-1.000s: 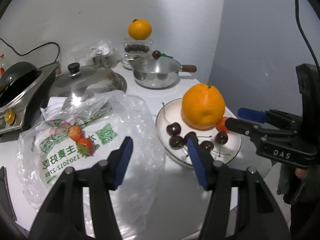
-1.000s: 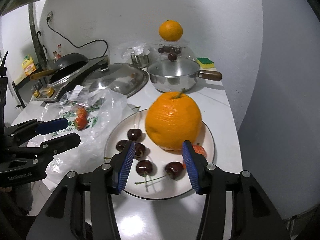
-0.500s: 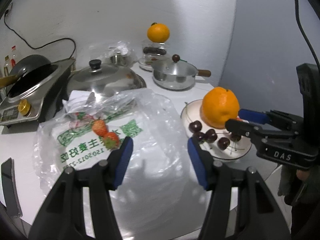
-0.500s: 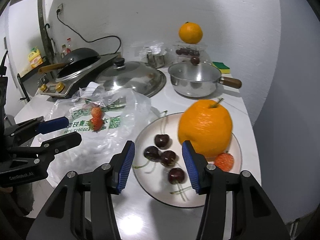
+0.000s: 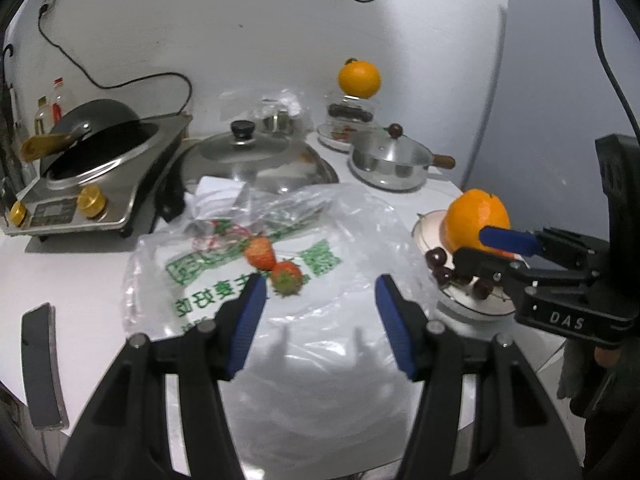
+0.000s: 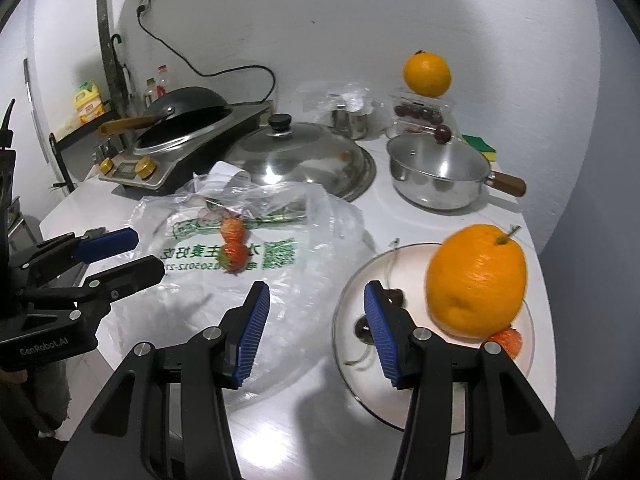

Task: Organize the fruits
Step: 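Move both open grippers back over the bag toward the remaining strawberries, then close the right gripper on a strawberry while the left gripper grasps another strawberry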

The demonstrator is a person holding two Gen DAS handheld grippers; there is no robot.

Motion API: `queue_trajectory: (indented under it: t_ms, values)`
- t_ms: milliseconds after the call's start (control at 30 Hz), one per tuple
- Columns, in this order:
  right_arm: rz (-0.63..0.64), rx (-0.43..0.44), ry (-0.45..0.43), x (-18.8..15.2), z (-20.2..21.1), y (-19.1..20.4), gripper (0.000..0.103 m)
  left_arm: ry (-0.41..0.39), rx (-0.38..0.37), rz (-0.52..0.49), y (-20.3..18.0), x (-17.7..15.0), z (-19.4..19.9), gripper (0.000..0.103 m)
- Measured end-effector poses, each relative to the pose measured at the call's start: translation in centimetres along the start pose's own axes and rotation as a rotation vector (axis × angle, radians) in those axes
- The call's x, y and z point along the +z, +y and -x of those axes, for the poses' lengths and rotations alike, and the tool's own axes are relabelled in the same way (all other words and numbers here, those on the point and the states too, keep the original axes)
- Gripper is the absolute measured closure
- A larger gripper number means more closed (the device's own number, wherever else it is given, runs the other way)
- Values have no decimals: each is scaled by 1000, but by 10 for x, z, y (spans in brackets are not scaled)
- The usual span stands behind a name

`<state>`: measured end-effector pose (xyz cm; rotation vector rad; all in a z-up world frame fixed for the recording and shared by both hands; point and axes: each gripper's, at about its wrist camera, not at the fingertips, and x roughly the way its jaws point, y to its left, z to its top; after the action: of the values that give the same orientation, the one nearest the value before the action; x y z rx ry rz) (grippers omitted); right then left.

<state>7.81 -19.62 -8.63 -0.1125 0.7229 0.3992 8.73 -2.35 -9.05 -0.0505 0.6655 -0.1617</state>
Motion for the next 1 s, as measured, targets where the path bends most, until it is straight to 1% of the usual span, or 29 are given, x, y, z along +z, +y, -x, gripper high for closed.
queue_trajectory:
  t_ms: [433, 1000]
  values:
    - [63, 50, 20, 15, -22, 44, 51, -20, 45, 57, 44, -7, 11, 45]
    - [96, 74, 63, 24, -54, 70, 51, -11, 70, 90, 77, -9, 2, 45]
